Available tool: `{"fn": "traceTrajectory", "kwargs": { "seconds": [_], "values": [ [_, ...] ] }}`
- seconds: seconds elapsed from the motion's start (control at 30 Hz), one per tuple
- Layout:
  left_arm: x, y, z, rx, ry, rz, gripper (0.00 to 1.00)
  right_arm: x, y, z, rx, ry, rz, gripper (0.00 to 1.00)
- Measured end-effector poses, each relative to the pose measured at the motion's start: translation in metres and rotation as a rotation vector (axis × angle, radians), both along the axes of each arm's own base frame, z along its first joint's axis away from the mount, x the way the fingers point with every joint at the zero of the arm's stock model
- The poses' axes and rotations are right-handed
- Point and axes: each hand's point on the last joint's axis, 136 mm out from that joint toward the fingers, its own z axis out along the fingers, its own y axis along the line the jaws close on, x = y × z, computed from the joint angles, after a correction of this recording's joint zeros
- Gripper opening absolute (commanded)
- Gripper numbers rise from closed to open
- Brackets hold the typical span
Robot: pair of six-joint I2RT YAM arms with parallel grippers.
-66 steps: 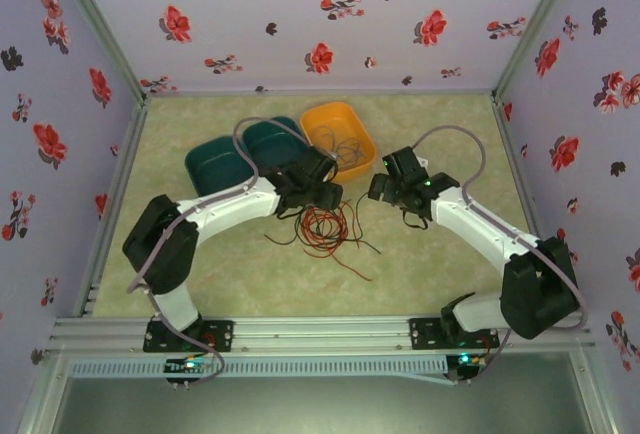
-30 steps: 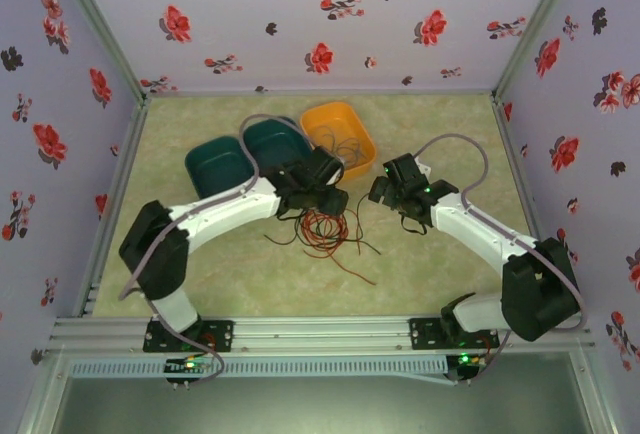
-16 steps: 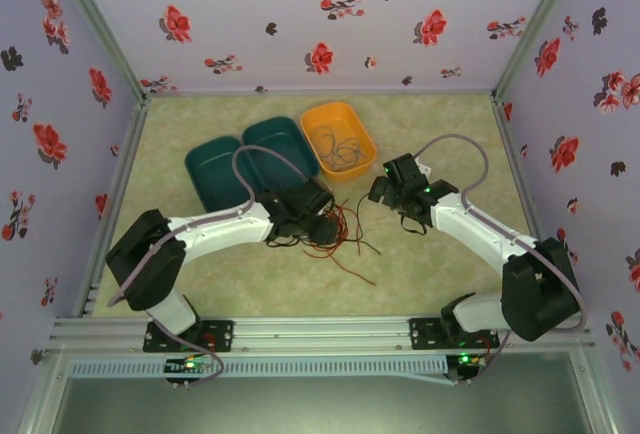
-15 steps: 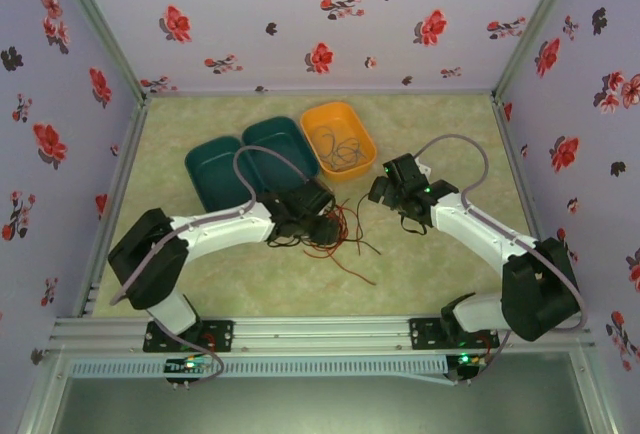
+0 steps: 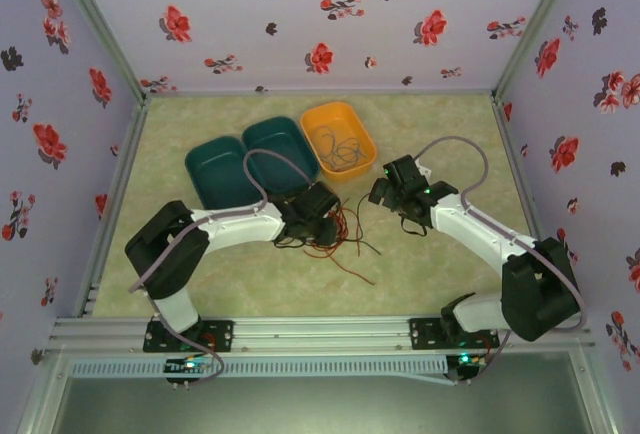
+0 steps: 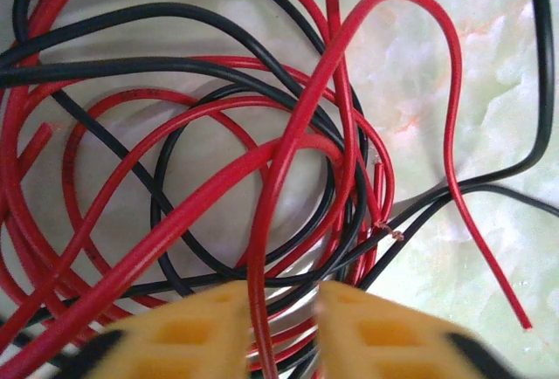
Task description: Untangle the cables
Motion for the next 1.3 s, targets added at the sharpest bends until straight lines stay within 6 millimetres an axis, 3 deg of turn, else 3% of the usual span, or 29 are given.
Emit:
{"fn": "traceTrajectory", "kwargs": {
  "seconds": [0.13,0.23,0.57,0.7,0.93,1.13,1.3],
  "values": [
    [-0.001,0.001,0.002,0.004,-0.002,-0.009,0.10,0.000,0.000,0.000,-0.001,0.000,0.000,0.99],
    [-0.005,0.001,0.015,0.002,-0.018,-0.038,0.00,0.000,-0.001,0.000,-0.006,-0.002,0.000,0.99],
    [-0.007,0.004,0.124,-0.091,-0.191,-0.161,0.00,-0.001,-0.012,0.024,-0.031,-0.073,-0.004,0.99],
    [0.001,0.021,0.148,-0.080,-0.236,-0.157,0.00,-0.001,-0.016,0.034,-0.042,-0.104,-0.003,0.99],
    [0.038,0.064,0.177,-0.044,-0.348,-0.069,0.00,-0.001,-0.022,0.049,-0.055,-0.157,-0.008,0.99],
    [0.091,0.101,0.196,-0.038,-0.449,0.060,0.00,-0.002,-0.025,0.059,-0.055,-0.188,-0.016,0.99],
    [0.135,0.122,0.198,0.001,-0.485,0.131,0.00,-0.002,-0.028,0.058,-0.066,-0.185,-0.022,0.99]
  ]
}}
